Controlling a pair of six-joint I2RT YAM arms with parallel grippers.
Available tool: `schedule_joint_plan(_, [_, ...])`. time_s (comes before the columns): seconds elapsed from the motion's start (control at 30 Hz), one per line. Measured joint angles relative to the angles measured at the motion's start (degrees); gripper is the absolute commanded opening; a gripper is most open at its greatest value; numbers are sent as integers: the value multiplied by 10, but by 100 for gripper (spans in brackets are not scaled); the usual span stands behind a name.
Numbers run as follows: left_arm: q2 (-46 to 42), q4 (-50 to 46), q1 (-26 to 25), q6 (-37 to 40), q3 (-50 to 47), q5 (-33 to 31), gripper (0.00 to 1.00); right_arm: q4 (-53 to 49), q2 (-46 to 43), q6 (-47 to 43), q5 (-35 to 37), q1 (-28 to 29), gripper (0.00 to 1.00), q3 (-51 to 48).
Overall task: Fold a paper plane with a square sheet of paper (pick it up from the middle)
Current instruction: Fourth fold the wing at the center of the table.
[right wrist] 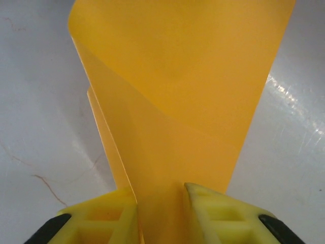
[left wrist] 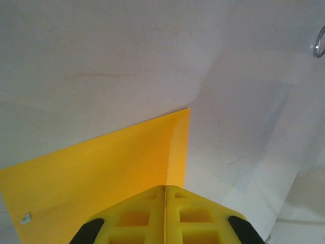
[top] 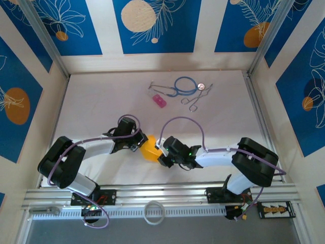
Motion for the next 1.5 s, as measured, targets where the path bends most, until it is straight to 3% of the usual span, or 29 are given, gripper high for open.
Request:
schedule_joint_plan(0.47, [0,25,8,-17,0,16,0,29,-5,-35,43,13,26,-19])
schedule_joint_plan(0.7, [0,25,9,-17,0,17,0,46,-5,-37,52,16,16,-22])
schedule_joint_plan(0.97, [0,25,9,-17,0,17,0,53,-12,-29,51,16,13,-30])
schedule_joint_plan(1.1, [0,25,9,-17,0,17,0,53,-16,-19,47,14,18,-34])
schedule_joint_plan(1.5, [0,25,11,-17,-2,16,0,56,-35,-6,43,11,18,-60])
